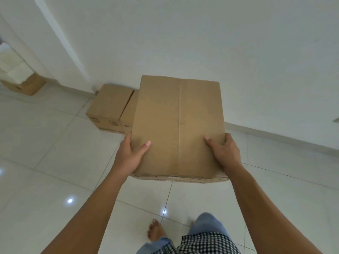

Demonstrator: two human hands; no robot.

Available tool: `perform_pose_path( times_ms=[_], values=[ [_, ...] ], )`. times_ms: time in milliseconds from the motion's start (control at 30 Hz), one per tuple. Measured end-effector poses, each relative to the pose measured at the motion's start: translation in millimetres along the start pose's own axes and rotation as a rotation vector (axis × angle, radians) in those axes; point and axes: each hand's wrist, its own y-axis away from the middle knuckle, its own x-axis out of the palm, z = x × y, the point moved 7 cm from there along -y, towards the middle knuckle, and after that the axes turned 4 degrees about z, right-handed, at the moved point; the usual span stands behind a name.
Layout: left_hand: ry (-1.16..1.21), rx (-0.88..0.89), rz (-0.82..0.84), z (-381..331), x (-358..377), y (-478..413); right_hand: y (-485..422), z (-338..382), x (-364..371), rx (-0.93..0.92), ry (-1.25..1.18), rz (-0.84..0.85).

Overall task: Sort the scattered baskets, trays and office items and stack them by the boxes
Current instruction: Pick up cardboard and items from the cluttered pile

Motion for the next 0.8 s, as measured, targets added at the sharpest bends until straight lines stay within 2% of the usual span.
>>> perform_pose_path(
  times_ms=[300, 567, 800],
  values=[
    [-0.203, -0.031, 0.163, -26.1, 61.9, -116.7, -69.8, -26.9, -20.5, 0.161, -0.042, -0.119],
    [-0.249, -0.144, 0.321, -40.1, 120.7, -207.3, -163.6, -41.2, -32.6, 0.266, -0.049, -0.093],
    [-0.236, -0.26, 0.343, -41.9, 159.2, -264.1, -244.9, -41.8, -33.6, 0.308, 0.006, -0.016]
  ],
)
